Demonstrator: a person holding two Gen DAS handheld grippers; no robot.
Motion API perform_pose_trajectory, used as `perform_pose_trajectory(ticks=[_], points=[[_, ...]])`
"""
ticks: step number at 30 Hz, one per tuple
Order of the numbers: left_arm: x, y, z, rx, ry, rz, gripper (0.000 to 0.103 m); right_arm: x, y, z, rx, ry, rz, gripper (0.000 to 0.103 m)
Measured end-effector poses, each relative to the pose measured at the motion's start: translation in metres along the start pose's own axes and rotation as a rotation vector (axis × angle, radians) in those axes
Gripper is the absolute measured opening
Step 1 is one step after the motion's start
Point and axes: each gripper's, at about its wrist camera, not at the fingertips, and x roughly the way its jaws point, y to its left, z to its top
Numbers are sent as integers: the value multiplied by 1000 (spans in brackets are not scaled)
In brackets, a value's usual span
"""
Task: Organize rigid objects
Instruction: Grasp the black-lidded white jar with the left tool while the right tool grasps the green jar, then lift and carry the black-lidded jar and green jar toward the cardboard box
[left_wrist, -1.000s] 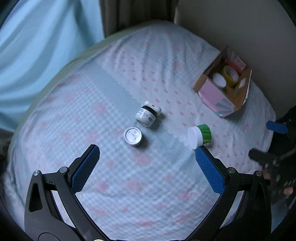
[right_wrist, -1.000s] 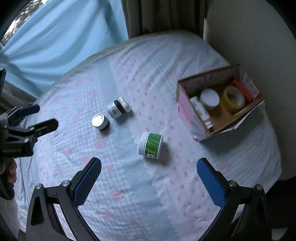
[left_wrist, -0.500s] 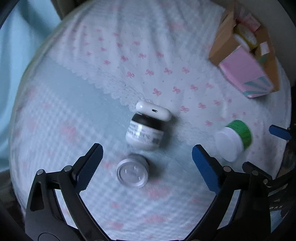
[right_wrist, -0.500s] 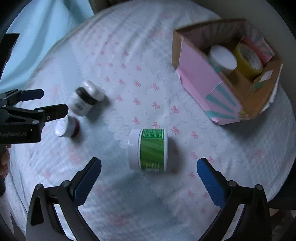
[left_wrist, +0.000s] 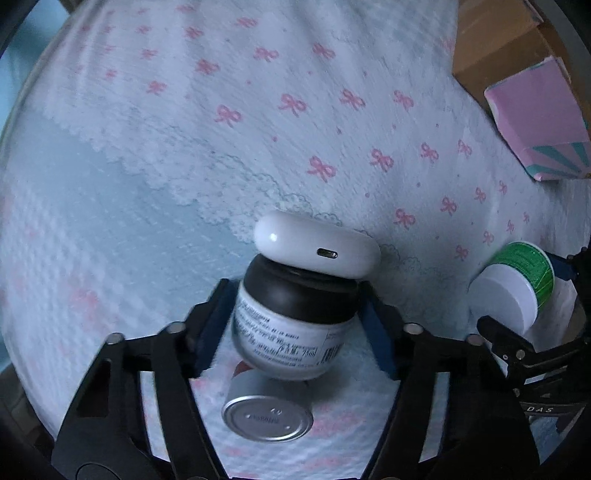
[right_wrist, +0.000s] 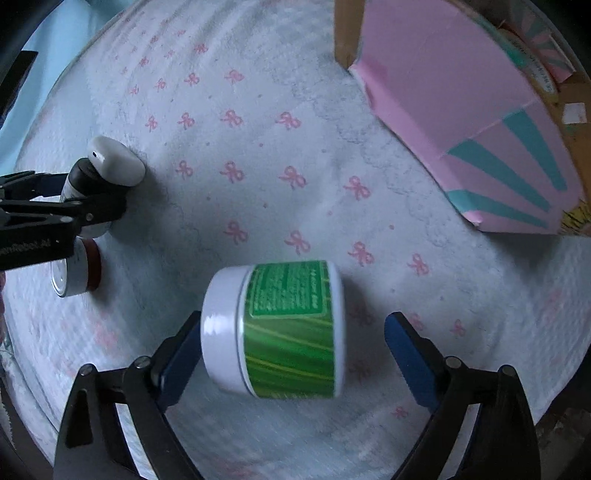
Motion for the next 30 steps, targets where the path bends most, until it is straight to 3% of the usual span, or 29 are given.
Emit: perform_pose_trajectory(ticks=[2,4,9,16,24,30], points=[[2,0,1,14,-6,10,57,3,2,1,-8,16,7,65],[0,1,2,30,-14,15,57,7,5,2,-11,27,27,53],[-2,-10,0,59,-26,44,57,6,15,2,-31,24,18,53],[-16,-29,-11,18,-58,41,57,-2,7,-5,-27,13,23,53],[-67,-41,-40,-47,-123,54,57,-37,-1,-17,-48,-32,52,52],[-116,-53,-82,-155,-195,51,57,-76,-3,-34,-92,-79,84,52]])
